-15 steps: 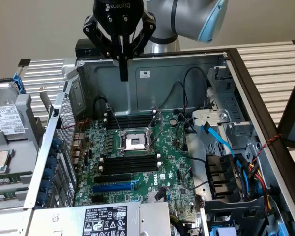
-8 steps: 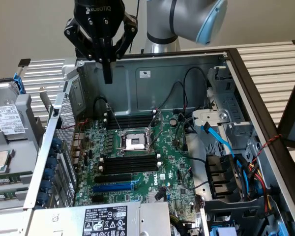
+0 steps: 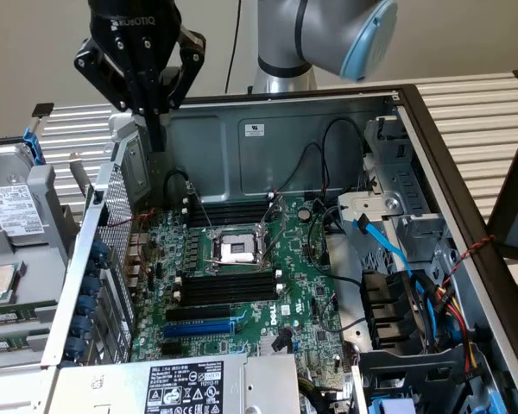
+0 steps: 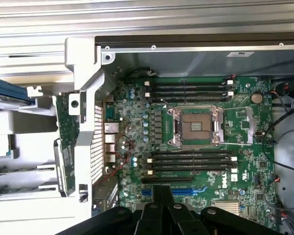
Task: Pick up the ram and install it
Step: 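Reach for the ram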
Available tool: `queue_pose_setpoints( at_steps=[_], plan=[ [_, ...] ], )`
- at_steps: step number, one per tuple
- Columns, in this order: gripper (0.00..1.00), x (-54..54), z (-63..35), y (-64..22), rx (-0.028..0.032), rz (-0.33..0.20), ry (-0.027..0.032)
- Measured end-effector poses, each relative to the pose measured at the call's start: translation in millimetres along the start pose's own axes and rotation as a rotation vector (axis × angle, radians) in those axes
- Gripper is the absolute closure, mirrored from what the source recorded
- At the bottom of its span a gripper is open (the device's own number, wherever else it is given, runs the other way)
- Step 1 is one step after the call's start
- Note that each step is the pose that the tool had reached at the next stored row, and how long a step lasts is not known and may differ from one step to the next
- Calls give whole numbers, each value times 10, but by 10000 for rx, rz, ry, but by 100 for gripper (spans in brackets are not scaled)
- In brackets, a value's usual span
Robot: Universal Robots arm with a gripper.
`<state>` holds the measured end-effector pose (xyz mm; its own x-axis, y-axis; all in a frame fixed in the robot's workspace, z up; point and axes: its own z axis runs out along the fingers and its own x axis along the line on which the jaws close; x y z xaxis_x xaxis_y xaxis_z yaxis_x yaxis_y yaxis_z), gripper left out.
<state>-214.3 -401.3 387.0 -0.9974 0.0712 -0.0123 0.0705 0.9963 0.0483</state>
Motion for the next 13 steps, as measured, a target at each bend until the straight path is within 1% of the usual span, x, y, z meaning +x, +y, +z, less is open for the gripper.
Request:
queue_pose_setpoints(
  at_steps=[13],
  plan=[
    [90,590,24,-72,3,1,1]
  ],
)
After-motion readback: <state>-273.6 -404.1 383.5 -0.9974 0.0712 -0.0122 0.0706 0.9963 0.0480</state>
